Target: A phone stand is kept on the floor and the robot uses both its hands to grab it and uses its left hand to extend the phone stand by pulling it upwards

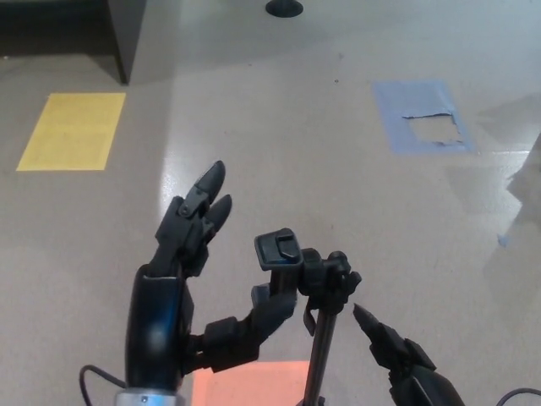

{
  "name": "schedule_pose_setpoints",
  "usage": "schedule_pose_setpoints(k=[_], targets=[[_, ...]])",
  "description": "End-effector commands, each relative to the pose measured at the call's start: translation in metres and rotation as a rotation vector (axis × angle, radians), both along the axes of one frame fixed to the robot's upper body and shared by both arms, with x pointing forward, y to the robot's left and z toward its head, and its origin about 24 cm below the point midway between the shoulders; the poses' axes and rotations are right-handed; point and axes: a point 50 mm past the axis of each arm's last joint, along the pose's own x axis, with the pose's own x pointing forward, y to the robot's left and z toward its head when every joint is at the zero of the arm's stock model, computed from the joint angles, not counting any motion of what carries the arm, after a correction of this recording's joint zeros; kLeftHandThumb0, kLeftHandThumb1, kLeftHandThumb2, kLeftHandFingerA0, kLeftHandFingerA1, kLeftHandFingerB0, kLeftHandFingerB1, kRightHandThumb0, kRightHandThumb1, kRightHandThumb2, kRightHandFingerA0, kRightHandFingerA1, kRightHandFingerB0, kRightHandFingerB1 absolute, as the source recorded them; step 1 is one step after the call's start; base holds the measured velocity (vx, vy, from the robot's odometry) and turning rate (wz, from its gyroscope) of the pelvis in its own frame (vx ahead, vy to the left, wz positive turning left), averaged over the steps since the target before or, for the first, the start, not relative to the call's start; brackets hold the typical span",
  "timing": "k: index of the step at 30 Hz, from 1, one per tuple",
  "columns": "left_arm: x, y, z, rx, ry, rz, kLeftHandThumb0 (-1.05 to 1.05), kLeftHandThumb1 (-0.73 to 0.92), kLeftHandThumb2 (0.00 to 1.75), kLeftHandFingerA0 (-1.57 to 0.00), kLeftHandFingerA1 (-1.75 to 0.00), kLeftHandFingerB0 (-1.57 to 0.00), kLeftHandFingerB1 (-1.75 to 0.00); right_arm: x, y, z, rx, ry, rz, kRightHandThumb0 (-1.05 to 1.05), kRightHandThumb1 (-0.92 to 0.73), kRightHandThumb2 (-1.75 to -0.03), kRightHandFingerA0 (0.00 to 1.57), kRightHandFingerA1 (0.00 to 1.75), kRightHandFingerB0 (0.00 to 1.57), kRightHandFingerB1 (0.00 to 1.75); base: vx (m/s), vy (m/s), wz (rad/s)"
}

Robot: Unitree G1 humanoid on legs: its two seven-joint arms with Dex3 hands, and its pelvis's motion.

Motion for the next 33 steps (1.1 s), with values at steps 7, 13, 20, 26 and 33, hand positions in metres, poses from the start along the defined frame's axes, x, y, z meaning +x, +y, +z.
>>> schedule_pose_setpoints(k=[7,13,20,26,33], targets=[[0.001,-0.006,-0.004,-0.044,0.027,-0.037,-0.81,0.45,0.57,-0.17,-0.31,-0.14,-0.3,0.007,0.0,0.004,0.01,-0.021,-0.002,-1.05,-0.68,-0.63,0.0,0.14,0.0,0.06,0.0,0.0,0.0],[-0.009,-0.03,0.001,-0.136,0.101,-0.181,-0.68,0.36,0.86,-0.03,-0.27,-0.02,-0.23,0.01,0.003,0.005,-0.01,-0.012,0.004,-1.05,-0.72,-0.64,0.0,0.14,0.0,0.04,0.0,0.0,0.0],[-0.028,-0.062,0.003,-0.445,0.295,-0.462,-0.65,0.34,0.84,0.0,-0.25,-0.03,-0.27,0.015,0.003,0.007,-0.019,-0.016,0.01,-1.05,-0.59,-0.62,0.0,0.11,0.0,0.0,0.0,0.0,0.0],[-0.03,-0.077,-0.011,-0.627,0.45,-0.537,-0.81,0.53,0.58,-0.03,-0.32,-0.04,-0.27,0.015,0.002,0.006,-0.062,-0.044,0.035,-1.05,-0.59,-1.06,0.0,0.47,0.0,0.41,0.0,0.0,0.0],[-0.021,-0.079,-0.03,-0.809,0.685,-0.491,-0.43,0.5,0.55,-0.27,-0.42,-0.39,-0.44,0.01,-0.005,0.006,-0.056,-0.057,0.106,-0.64,-0.28,-1.0,0.01,0.63,0.0,0.59,0.0,0.0,0.0]])
